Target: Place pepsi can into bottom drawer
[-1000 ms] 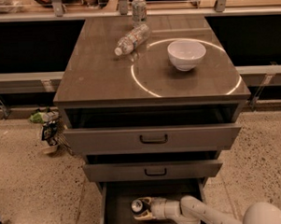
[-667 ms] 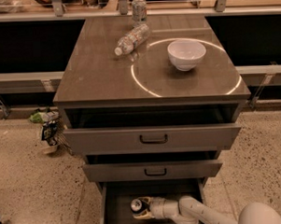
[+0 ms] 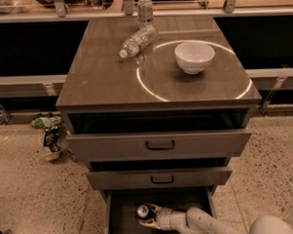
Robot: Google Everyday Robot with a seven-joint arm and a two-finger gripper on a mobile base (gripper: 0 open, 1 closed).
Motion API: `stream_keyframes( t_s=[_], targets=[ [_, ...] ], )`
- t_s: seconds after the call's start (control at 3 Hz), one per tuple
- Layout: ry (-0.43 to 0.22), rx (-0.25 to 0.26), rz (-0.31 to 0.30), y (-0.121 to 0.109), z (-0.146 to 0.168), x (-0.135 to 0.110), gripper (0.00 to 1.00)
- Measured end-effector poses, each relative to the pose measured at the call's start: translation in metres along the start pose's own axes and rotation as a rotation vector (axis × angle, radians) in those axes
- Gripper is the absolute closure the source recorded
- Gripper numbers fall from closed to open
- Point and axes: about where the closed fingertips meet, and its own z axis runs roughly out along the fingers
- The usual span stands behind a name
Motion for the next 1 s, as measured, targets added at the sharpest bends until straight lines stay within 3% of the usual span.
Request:
stream_keyframes(
  t_s=[0.33, 0.67, 1.0],
  targets=[
    [0.005, 0.000, 0.000, 0.005, -0.006, 0.001, 0.07],
    [0.024, 0.000, 0.003, 0.011, -0.020, -0.001, 0.07],
    [0.052, 0.008, 0.007, 0.015, -0.042, -0.004, 0.28]
  ],
)
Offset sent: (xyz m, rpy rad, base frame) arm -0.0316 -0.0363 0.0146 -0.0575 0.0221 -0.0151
